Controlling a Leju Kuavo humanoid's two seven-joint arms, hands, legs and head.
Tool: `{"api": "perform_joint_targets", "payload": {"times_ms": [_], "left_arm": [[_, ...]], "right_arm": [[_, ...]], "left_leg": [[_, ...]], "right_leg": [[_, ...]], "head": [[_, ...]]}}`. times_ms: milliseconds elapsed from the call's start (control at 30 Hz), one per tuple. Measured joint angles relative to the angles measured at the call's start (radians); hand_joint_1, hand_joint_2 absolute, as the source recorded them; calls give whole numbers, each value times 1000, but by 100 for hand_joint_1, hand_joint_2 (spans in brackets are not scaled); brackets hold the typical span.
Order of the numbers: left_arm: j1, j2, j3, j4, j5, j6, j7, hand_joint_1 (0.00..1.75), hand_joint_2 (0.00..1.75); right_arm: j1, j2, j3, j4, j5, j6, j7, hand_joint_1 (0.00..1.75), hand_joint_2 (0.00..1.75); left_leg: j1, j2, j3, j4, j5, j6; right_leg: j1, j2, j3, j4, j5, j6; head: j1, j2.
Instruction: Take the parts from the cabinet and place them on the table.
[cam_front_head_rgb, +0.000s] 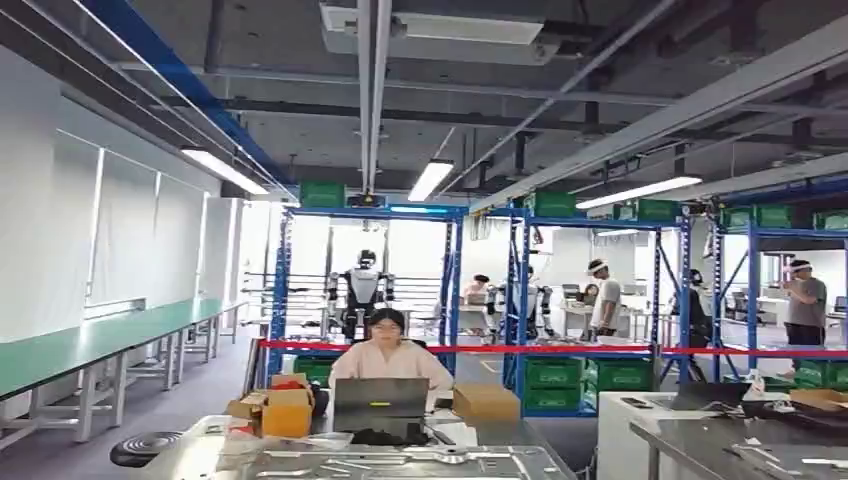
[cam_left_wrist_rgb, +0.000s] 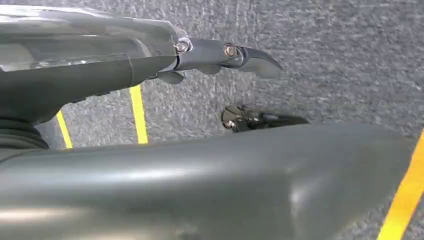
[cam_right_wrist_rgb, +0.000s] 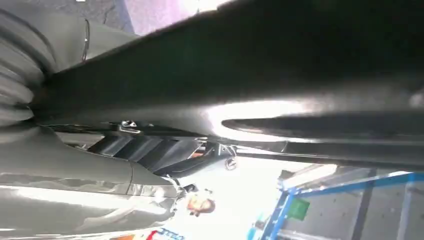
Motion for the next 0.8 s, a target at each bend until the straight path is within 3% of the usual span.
{"api": "perform_joint_targets", "payload": {"times_ms": [33, 67, 100, 133, 167, 200, 233, 267, 300, 333, 367, 400, 800], "left_arm": [[-3, 0, 0, 0, 0, 0, 0, 0, 0], [-5, 0, 0, 0, -1, -1, -1, 0, 0], [-4, 0, 0, 0, -3, -2, -1, 0, 0], [-3, 0, 0, 0, -4, -3, -1, 0, 0], [-3, 0, 0, 0, -5, -3, -1, 0, 0], [-3, 0, 0, 0, -6, -4, -1, 0, 0], [-4, 0, 0, 0, -6, -6, -1, 0, 0], [-5, 0, 0, 0, -6, -6, -1, 0, 0], [-7, -3, 0, 1, -6, -8, -1, 0, 0], [-8, -3, 1, 1, -6, -10, -2, 0, 0], [-6, -3, 1, 1, -7, -11, -2, 0, 0], [-5, -3, 1, 1, -8, -11, -3, 0, 0], [-8, -3, 2, 1, -12, -14, -5, 0, 0]], "right_arm": [[2, 0, 0, 0, 0, -1, 0, 175, 175], [4, 0, -1, 0, 1, -2, 0, 175, 175], [5, 0, -1, 0, -5, 0, 0, 175, 175], [6, 0, -1, 0, -9, 2, -1, 175, 175], [5, 0, -1, 0, -11, 3, -3, 175, 175], [4, 0, -1, 0, -11, 5, -6, 175, 175], [3, 0, -1, -1, -12, 6, -8, 175, 175], [1, 0, -1, -2, -12, 7, -10, 175, 175], [0, 0, -1, -3, -12, 7, -10, 175, 175], [-2, 1, -1, -5, -13, 8, -12, 175, 175], [-2, 1, -1, -6, -14, 8, -13, 175, 175], [-3, 1, -1, -6, -14, 8, -13, 175, 175], [-5, 2, -5, -6, -15, 11, -17, 175, 175]], "left_leg": [[-2, -7, 0, 0, 0, 4], [-5, -16, -1, 0, 0, 8], [-9, -25, 0, 1, -1, 10], [-13, -31, 1, 1, -1, 12], [-16, -38, 4, 1, -2, 12], [-20, -44, 6, 1, -2, 13], [-24, -49, 10, 1, -3, 14], [-24, -53, 10, 0, -3, 14], [-32, -54, 7, 2, -3, 12], [-26, -57, 2, 3, -2, 10], [-27, -56, 1, 5, -6, 11], [-25, -56, 1, 4, -5, 10], [-22, -56, 4, -2, -1, 4]], "right_leg": [[2, 22, -41, 86, -42, -1], [3, 31, -84, 171, -75, -2], [4, 33, -119, 235, -90, -4], [7, 35, -137, 256, -81, -8], [10, 35, -129, 223, -46, -15], [15, 37, -101, 150, 3, -22], [20, 40, -63, 55, 57, -35], [27, 49, -32, -23, 92, -49], [27, 52, -24, -39, 81, -61], [30, 51, -22, -55, 85, -57], [28, 52, -23, -62, 87, -41], [29, 52, -22, -61, 86, -33], [31, 52, -22, -60, 86, -40]], "head": [[0, 0], [0, 0], [0, 0], [0, 0], [0, 0], [0, 0], [0, 0], [0, 0], [0, 0], [1, 0], [0, 0], [1, 0], [0, 0]]}}
